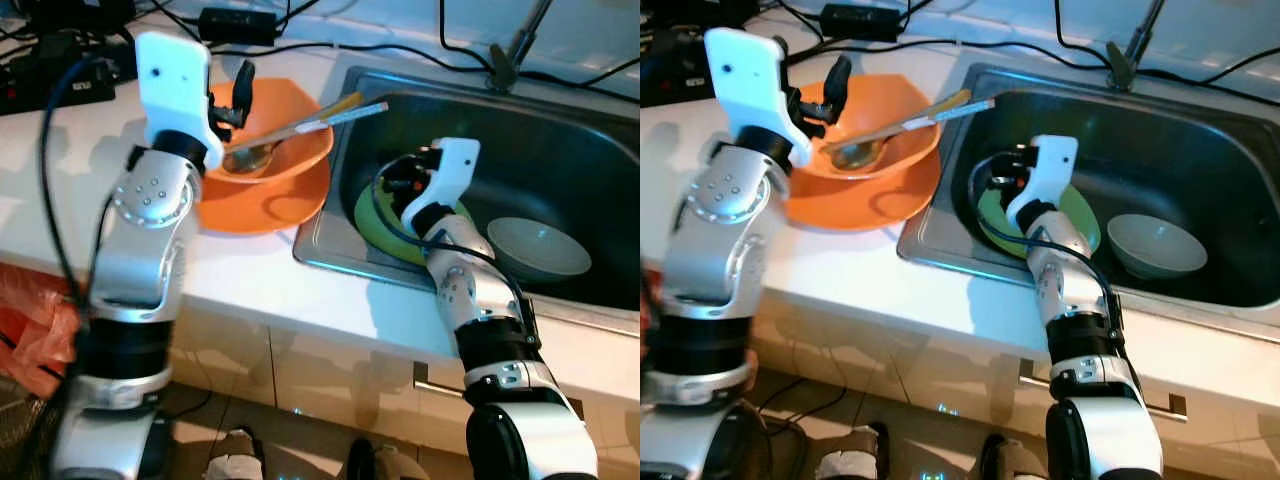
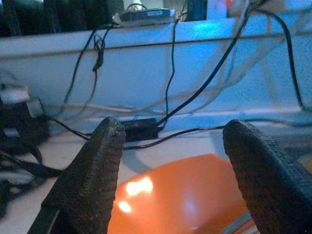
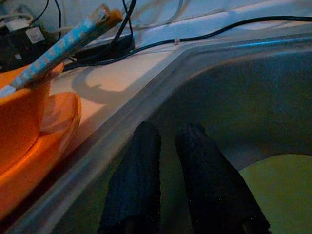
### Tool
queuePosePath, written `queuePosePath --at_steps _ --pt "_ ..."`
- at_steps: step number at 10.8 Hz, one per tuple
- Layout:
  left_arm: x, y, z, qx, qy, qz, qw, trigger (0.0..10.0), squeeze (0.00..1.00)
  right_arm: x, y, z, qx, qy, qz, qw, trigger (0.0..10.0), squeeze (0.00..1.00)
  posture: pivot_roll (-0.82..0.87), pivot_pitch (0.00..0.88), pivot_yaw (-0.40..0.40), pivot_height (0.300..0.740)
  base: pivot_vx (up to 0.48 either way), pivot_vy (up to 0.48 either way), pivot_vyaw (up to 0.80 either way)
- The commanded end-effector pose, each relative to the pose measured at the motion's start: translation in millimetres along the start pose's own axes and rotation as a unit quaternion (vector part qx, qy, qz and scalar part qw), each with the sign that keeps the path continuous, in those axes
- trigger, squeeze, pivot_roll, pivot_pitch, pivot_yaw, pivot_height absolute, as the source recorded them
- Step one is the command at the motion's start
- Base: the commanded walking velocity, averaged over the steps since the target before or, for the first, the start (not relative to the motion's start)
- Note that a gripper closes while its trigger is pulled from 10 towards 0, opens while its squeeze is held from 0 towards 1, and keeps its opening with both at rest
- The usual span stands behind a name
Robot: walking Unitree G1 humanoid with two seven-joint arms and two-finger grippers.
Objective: Kitchen organization
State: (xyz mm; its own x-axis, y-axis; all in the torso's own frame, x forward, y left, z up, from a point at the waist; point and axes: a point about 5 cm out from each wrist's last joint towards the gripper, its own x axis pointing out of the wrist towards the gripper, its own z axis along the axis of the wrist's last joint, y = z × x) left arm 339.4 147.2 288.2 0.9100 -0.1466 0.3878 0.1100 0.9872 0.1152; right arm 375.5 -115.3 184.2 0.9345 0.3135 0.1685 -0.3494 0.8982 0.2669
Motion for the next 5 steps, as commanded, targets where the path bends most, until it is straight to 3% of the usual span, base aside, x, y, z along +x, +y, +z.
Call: queuePosePath --at_steps 1,3,5 --pt "2.3 -2.5 1 -0.025 -0.013 -0.007 1.000 10.0 0.00 -5.4 -6.3 -2 0.008 -0.007 -0.015 1.000 10.0 0.00 0.14 0.131 -0.037 0.740 0.000 0.000 0.00" --pt "-1.8 -15.5 -16 -0.081 -0.011 -0.024 0.996 10.0 0.00 -9.2 -8.4 11 0.020 -0.048 -0.022 0.998 10.0 0.00 0.12 0.143 -0.035 0.740 0.000 0.000 0.00" --pt "-6.4 -22.0 -23 -0.075 -0.012 -0.026 0.997 10.0 0.00 -11.5 -10.1 17 0.019 -0.069 -0.022 0.997 10.0 0.00 0.11 0.148 -0.040 0.740 0.000 0.000 0.00"
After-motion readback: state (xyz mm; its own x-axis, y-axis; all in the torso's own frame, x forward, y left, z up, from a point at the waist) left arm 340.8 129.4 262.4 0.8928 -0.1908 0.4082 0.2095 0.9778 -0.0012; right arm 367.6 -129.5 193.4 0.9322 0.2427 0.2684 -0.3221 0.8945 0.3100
